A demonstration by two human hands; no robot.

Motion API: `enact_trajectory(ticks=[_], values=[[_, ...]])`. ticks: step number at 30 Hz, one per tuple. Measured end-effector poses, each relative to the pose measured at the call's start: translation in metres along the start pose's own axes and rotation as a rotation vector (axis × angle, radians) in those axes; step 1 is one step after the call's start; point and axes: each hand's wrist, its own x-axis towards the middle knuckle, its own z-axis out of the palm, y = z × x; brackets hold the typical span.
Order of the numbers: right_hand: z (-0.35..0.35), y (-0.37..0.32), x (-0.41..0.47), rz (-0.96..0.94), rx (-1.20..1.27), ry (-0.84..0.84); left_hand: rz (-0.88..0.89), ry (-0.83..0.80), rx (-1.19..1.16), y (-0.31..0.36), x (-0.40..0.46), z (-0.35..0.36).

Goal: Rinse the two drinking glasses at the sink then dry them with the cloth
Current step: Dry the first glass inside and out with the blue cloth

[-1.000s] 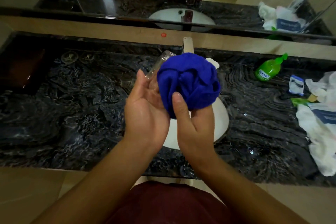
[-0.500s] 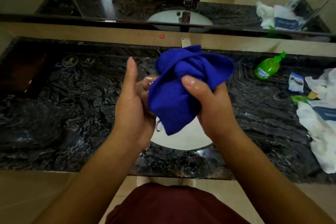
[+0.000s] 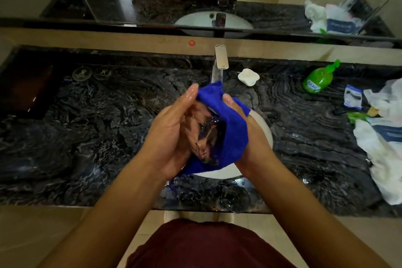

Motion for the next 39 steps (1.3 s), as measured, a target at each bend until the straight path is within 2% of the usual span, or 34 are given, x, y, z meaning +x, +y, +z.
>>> enact_trajectory(ticks=[4, 10, 14, 20, 24, 27, 30, 35, 39], values=[[-0.004, -0.001, -0.001, -0.022, -0.044, 0.031, 0.067, -0.001, 0.064, 0.000, 0.002, 0.001], [-0.005, -0.007, -0.004, -0.101, -0.037, 0.064, 0.187, 0.179, 0.098, -0.011, 0.001, 0.013], [-0.005, -0.004, -0.005, -0.159, 0.052, 0.119, 0.275, 0.282, 0.225, -0.015, 0.004, 0.014], [-0.014, -0.014, -0.001, -0.206, 0.065, 0.217, 0.354, 0.145, 0.538, -0.016, 0.000, 0.000], [-0.021, -0.019, 0.000, -0.402, -0.162, 0.335, 0.297, 0.037, 0.637, -0.019, -0.007, -0.006], [-0.020, -0.016, -0.004, -0.477, -0.252, 0.332, 0.193, 0.063, 0.517, -0.027, -0.004, 0.004], [-0.021, -0.020, -0.005, -0.415, -0.225, 0.290, 0.130, 0.155, 0.240, -0.033, 0.004, 0.008], [-0.013, -0.035, -0.010, -0.260, 0.145, 0.051, -0.097, 0.071, -0.043, -0.030, 0.010, 0.004], [-0.022, -0.063, -0.013, -0.330, 0.281, 0.130, -0.126, 0.093, -0.174, -0.034, 0.013, -0.005]])
